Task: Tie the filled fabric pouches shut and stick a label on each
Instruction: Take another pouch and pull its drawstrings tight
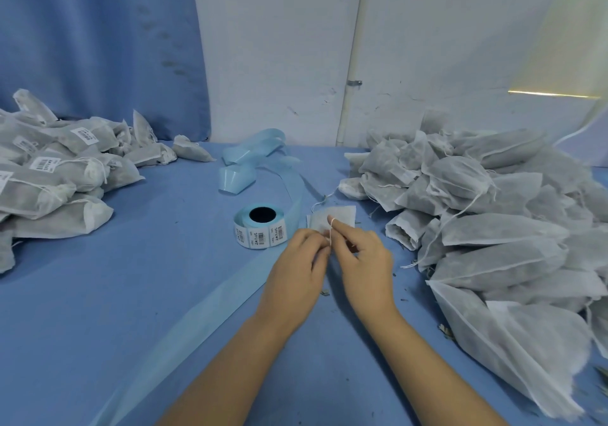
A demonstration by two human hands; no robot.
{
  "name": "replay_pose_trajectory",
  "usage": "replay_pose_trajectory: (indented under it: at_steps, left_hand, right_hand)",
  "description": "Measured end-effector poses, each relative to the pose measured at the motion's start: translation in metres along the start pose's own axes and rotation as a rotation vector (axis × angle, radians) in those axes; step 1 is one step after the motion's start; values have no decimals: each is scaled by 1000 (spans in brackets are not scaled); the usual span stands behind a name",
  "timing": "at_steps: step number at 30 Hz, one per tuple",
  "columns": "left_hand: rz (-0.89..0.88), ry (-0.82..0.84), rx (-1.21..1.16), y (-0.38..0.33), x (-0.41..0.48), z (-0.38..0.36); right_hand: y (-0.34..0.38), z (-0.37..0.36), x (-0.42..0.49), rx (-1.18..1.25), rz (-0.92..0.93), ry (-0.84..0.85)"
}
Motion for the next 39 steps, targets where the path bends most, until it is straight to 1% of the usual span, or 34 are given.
replay_pose_trajectory:
  at_steps: [2,4,6,8,11,14,15,17,19,20,22,24,26,30,32,36,37,39]
  left_hand:
    - [8,-1,0,1,0,0]
    - [43,-10,-14,4,0,0]
    - [113,-29,-84,6,0,1]
    - [192,-68,-175,7,1,3]
    - [264,-142,-231,8,2,6]
    - [277,-192,-232,10,2,8]
    - [276,-204,-218,11,2,8]
    - [275,-218,-176,12,2,8]
    - [275,-215,-124,13,0,6]
    - [277,-210,-102,13,0,6]
    - [274,-203,-92,13,0,5]
    - [267,-206,-141,10,-1,4]
    - [293,-230,-261,7,-1,3]
    - [349,-261,-446,3,-2,1]
    - [343,-265,-494,2,-1,0]
    - [285,-254,-506,-1,0,0]
    - [275,-254,-493,-1,0,0]
    - [263,-260,-457,0,0,2]
  right_hand:
    - [-4,0,1,104,-100,17]
    - [-5,0,2,344,-222,28]
    - [-5,-2,1,538,-314,27]
    - [-5,-3,1,621,-354,44]
    - [-3,-5,1,629,-339,87]
    - [-1,-5,1,580,-280,151]
    - [-1,-5,1,522,-241,170]
    - [0,-5,1,299,-134,184]
    - [1,-6,1,46,-38,157]
    - [2,-5,1,-43,3,130]
    - [4,-5,0,-135,76,91]
    - [6,-7,-2,-153,112,63]
    - [7,-9,-3,-90,72,52]
    - [2,-14,-4,179,-178,114]
    - [3,-14,-5,327,-250,132]
    - [6,-11,-4,447,-263,68]
    - [5,-11,-4,489,-289,80]
    - [5,-13,-5,609,-352,161]
Point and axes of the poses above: each hand's wrist, its own x-axis towards the middle knuckle, its own z-axis out of the back of the hand, y = z × x, the point moved 3 cm from there along x, towards the middle knuckle, and after that the axes turned 7 degrees about -x, right-handed, at the moved point
